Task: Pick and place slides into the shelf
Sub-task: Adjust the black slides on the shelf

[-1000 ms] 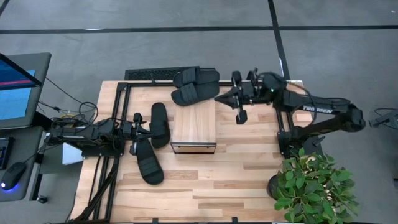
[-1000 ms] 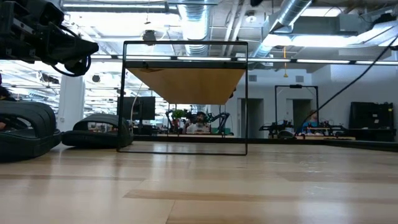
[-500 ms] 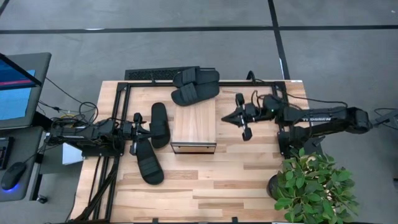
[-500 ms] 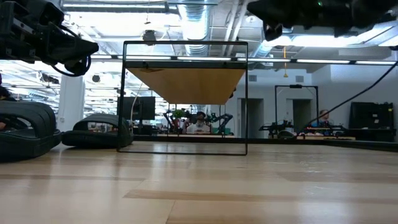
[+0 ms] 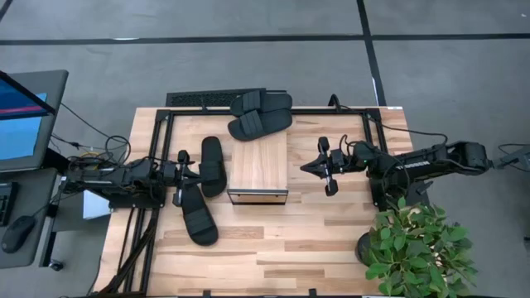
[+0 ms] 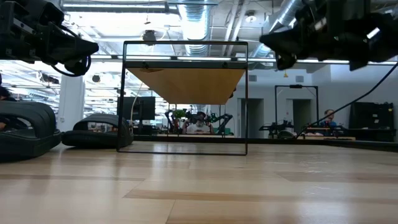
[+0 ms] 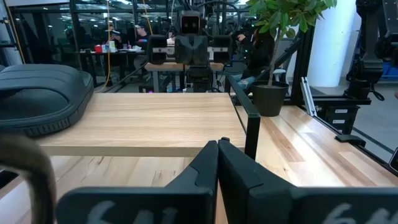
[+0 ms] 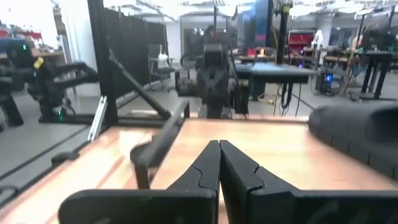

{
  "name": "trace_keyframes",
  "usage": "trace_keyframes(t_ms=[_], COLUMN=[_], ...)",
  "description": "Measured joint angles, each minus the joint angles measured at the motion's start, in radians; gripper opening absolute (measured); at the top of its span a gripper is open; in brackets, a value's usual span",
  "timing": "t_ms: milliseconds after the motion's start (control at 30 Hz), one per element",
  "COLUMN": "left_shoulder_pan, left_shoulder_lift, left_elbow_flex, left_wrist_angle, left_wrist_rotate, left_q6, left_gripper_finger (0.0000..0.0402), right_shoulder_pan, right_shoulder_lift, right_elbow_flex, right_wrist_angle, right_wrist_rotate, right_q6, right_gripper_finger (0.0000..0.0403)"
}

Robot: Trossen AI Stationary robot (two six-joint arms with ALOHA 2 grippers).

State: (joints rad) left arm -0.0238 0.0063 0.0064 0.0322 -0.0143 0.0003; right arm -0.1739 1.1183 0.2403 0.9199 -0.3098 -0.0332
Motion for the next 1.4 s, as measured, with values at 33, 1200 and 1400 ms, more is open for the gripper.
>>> trace_keyframes(t_ms=[33, 1200, 1400], left_shoulder_pan=[0.0, 0.0, 0.0], left_shoulder_lift=[0.0, 0.0, 0.0], left_elbow_flex=[0.0, 0.0, 0.0], left_wrist_angle=[0.0, 0.0, 0.0], left_wrist_rotate=[0.0, 0.0, 0.0], left_q6=[0.002, 0.001, -0.001], left_gripper_finger=[0.0, 0.0, 0.0], right_shoulder_pan=[-0.004, -0.143, -0.156], right_shoulder_lift=[0.0, 0.0, 0.0], right_elbow_flex=[-0.01, -0.235, -0.235], right_wrist_angle=[0.007, 0.145, 0.048], right_wrist_rotate=[0.0, 0.005, 0.005], right_q6=[0.0, -0.038, -0.033], right_gripper_finger=[0.0, 0.0, 0.0])
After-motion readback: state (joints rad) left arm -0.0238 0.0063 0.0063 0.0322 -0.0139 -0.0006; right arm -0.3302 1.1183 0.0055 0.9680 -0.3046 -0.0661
